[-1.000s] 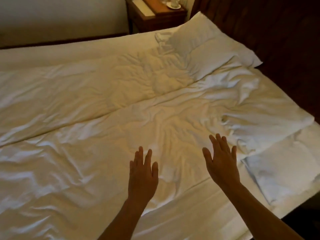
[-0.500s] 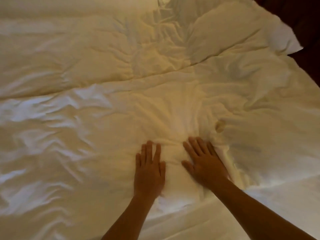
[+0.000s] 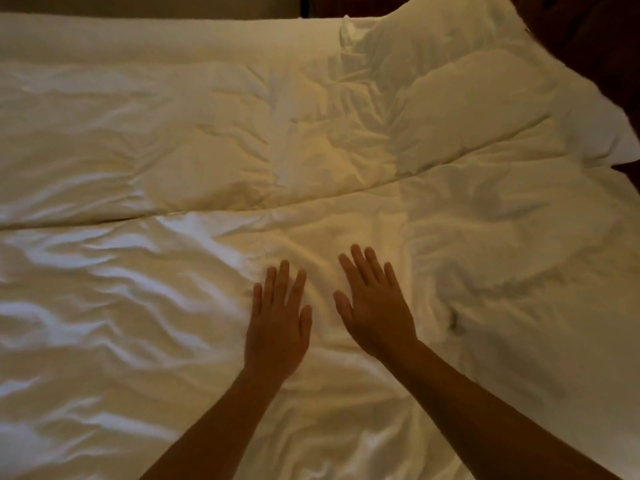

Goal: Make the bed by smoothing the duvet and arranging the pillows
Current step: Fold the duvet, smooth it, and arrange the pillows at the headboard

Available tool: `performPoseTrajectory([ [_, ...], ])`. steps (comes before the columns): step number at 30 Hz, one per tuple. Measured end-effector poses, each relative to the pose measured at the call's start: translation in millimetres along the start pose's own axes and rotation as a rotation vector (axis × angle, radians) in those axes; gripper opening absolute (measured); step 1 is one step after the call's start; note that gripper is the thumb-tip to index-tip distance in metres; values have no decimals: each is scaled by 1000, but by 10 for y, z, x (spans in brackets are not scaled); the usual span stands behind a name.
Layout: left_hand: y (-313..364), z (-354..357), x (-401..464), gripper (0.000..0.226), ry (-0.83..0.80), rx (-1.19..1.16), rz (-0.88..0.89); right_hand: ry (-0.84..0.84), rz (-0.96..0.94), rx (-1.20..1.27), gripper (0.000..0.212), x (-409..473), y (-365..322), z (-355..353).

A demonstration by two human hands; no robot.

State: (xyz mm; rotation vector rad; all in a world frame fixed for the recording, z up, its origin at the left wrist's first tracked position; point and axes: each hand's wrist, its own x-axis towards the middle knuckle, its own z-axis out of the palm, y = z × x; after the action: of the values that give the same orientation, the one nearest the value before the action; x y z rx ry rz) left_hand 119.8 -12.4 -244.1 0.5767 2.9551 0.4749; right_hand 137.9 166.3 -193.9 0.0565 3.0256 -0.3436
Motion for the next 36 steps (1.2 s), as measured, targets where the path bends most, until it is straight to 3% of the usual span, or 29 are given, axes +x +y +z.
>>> performPoseTrajectory([
  [4, -318, 104, 597, 62, 12, 66, 10, -137, -14, -202, 77, 456, 479, 191],
  [7, -630, 189, 846, 64, -33, 76, 76, -45, 208, -327, 80, 525, 1104, 143],
  [10, -677, 170, 1022, 63, -31, 67, 148, 101, 393, -346, 80, 701, 1182, -1],
  [11, -625, 152, 1073, 63, -25, 53, 164, 146, 378, -304, 79, 814, 1071, -19],
  [13, -466, 135, 1170, 64, -13, 26, 214, 142, 142, -190, 75, 1033, 813, -31],
  [15, -326, 134, 1274, 64, 0, 4, 243, -4, -84, -202, 73, 1152, 712, 47],
  [16, -281, 145, 1327, 63, 5, 1, 239, -75, -90, -254, 73, 1177, 782, 73],
  [18, -246, 164, 1410, 63, -10, 19, 197, -52, 57, -349, 76, 1175, 1048, 82],
  [21, -176, 114, 1454, 67, -37, 13, 131, 110, 256, -416, 76, 1044, 1436, -140],
  [25, 317, -39, 1489, 66, -42, -83, 155, 284, 245, -366, 75, 994, 1459, -655],
  [27, 710, -134, 1584, 68, -77, -143, 218, 247, 165, -382, 71, 1033, 1517, -872],
  [29, 1107, -248, 1742, 64, -101, -216, 260, 144, 200, -446, 72, 1010, 1780, -1078],
  [33, 1641, -332, 2079, 55, -174, -274, 276, 56, 426, -469, 82, 768, 2518, -1393],
  [36, 1760, -242, 2219, 56, -244, -204, 250, 126, 669, -403, 80, 737, 2533, -1488],
])
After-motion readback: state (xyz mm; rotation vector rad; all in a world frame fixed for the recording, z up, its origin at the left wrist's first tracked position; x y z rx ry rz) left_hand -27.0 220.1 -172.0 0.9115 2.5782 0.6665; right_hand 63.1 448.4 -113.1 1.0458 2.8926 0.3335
